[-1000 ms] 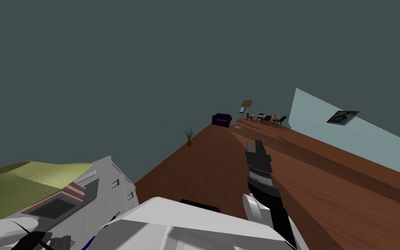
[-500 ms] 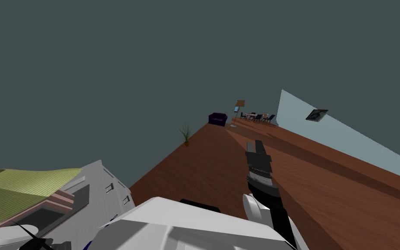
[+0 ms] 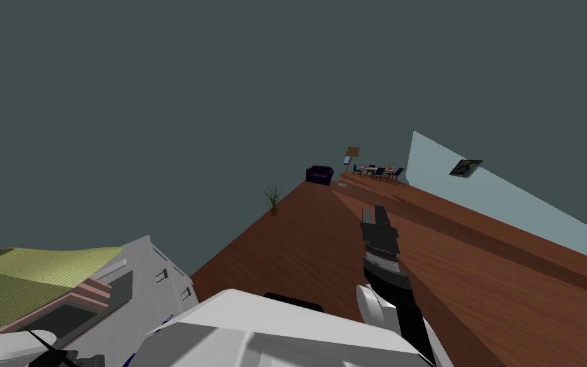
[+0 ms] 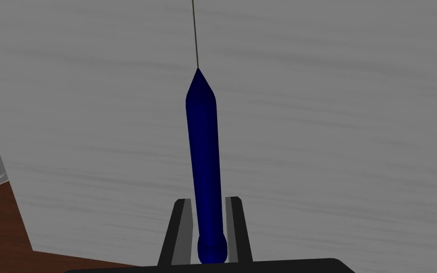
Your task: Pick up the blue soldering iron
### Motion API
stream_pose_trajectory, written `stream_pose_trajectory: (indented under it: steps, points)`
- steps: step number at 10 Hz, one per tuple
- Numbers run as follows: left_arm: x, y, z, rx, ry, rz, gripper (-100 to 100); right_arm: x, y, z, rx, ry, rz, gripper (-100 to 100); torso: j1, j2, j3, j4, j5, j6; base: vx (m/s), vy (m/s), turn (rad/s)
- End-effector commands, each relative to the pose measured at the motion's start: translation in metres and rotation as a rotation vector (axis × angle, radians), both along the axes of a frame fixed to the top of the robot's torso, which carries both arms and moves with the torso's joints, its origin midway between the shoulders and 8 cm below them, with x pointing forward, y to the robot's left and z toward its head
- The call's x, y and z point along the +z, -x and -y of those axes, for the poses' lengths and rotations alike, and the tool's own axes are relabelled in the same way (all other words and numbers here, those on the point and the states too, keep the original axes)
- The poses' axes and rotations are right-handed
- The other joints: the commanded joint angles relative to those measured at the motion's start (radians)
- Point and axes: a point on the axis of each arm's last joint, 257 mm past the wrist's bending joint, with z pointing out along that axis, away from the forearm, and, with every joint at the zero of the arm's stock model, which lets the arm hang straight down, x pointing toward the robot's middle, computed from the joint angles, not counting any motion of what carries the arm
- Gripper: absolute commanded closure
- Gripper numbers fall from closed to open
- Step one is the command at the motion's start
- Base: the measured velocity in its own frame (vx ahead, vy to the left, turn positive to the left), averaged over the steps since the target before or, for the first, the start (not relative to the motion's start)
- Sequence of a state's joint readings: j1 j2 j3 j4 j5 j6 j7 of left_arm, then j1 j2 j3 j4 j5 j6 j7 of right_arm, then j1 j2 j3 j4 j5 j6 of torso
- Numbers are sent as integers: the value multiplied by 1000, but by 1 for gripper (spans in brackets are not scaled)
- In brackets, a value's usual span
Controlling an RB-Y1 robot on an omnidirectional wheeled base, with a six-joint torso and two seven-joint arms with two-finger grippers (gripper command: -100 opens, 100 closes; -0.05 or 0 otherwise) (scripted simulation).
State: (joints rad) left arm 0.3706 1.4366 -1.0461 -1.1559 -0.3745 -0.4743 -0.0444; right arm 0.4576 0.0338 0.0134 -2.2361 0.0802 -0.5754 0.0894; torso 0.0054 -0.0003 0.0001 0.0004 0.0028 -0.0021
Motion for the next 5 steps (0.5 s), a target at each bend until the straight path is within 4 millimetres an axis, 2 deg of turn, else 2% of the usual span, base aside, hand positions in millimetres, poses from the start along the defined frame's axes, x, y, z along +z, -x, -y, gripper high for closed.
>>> stream_pose_trajectory:
  steps: [1, 3, 4, 5]
  points:
    - [7, -2, -5, -21, -5, 0, 100, 0, 0, 0, 0, 0, 0, 0, 0, 0, 0, 0, 0, 0, 46, -12, 226]
    - [20, -7, -11, -57, -5, 0, 100, 0, 0, 0, 0, 0, 0, 0, -2, -4, -3, -1, -1, -1, 98, -25, 227]
    - [16, -5, -10, -46, -6, -2, 100, 0, 0, 0, 0, 0, 0, 0, -2, -6, -3, -1, -1, 0, 41, -11, 25]
    - [17, -5, -10, -49, -5, -2, 0, 0, 0, 0, 0, 0, 0, 0, -1, -4, -2, -1, 0, 0, 7, -3, -6]
